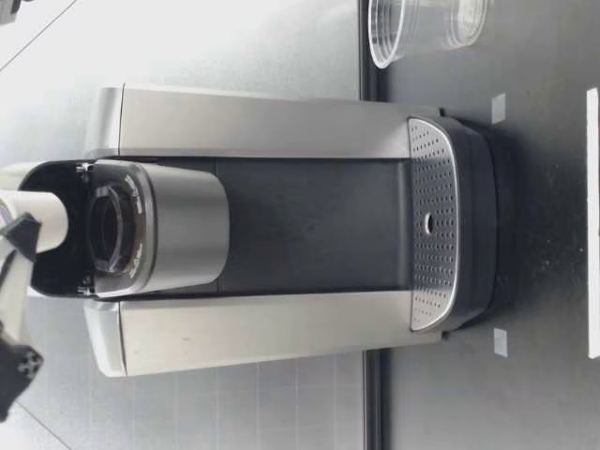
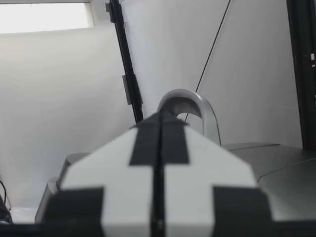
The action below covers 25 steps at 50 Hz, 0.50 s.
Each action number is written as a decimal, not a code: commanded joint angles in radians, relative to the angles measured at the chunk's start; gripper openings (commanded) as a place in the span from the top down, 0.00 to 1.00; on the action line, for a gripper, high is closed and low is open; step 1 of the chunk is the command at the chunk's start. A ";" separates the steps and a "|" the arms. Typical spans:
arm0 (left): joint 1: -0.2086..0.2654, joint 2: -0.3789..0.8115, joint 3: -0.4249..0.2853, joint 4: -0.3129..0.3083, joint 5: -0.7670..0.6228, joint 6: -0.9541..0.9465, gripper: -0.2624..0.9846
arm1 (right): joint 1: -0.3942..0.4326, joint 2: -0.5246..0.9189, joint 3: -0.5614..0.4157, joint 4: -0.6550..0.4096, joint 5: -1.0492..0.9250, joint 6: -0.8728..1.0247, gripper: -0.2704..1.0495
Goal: Place the coffee capsule inside the capsule container, then place the cup onto the center of the cup tray, then push the 'Hot Water' and 'Travel Mug' buttons.
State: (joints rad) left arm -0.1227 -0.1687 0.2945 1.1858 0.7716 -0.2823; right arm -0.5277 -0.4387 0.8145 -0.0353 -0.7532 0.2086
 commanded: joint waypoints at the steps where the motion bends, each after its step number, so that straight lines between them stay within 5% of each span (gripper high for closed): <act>1: 0.006 -0.028 -0.003 0.011 0.002 -0.015 0.42 | 0.005 -0.012 -0.012 -0.002 -0.003 0.002 0.75; 25: 0.043 -0.025 0.023 0.011 -0.023 -0.049 0.42 | 0.003 -0.011 -0.009 0.000 -0.005 0.003 0.74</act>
State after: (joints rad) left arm -0.0859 -0.1687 0.3313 1.1904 0.7593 -0.3283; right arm -0.5277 -0.4387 0.8161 -0.0353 -0.7517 0.2102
